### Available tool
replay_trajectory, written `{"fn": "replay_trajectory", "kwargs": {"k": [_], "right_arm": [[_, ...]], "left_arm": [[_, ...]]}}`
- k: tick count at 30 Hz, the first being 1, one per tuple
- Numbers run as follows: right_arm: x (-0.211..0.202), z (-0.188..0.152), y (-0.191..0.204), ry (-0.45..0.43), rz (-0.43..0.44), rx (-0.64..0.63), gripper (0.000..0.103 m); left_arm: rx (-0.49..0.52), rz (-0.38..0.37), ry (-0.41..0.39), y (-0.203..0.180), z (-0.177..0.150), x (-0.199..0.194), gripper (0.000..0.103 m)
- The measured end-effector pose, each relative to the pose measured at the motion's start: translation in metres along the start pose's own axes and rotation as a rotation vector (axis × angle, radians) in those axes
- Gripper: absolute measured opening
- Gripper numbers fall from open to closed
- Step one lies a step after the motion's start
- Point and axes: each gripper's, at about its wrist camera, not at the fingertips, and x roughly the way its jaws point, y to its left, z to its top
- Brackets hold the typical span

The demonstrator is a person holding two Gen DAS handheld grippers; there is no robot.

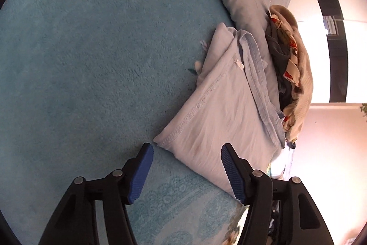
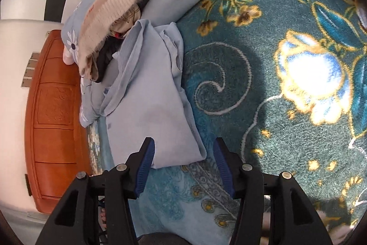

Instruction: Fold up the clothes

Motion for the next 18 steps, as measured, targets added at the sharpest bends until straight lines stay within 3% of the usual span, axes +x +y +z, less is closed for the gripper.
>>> {"fn": "replay_trajectory", "kwargs": {"k": [4, 6, 8, 10, 18], "right_arm": [[0.008, -0.007, 0.001, 0.014, 0.003, 0.016, 0.055], [0.013, -0.011, 0.001, 0.033, 0.01, 0.031, 0.055], [0.017, -0.015, 0.0, 0.039, 0.017, 0.055, 0.055], [0.018, -0.018, -0.002, 0.036, 0.024, 0.082, 0.055], [0.019, -0.028, -0.009, 0.019, 0.038, 0.17, 0.055]], "left_arm": [[-0.005, -0.012, -0.037, -0.001, 0.0, 0.003, 0.064], [-0.02, -0.005, -0.053, -0.003, 0.002, 0.006, 0.057], [-0.048, 0.017, -0.068, -0.002, 0.003, 0.007, 0.026], [-0.074, 0.034, -0.085, -0.001, 0.004, 0.007, 0.012], [-0.073, 0.026, -0.127, -0.005, 0.003, -0.003, 0.009]]}}
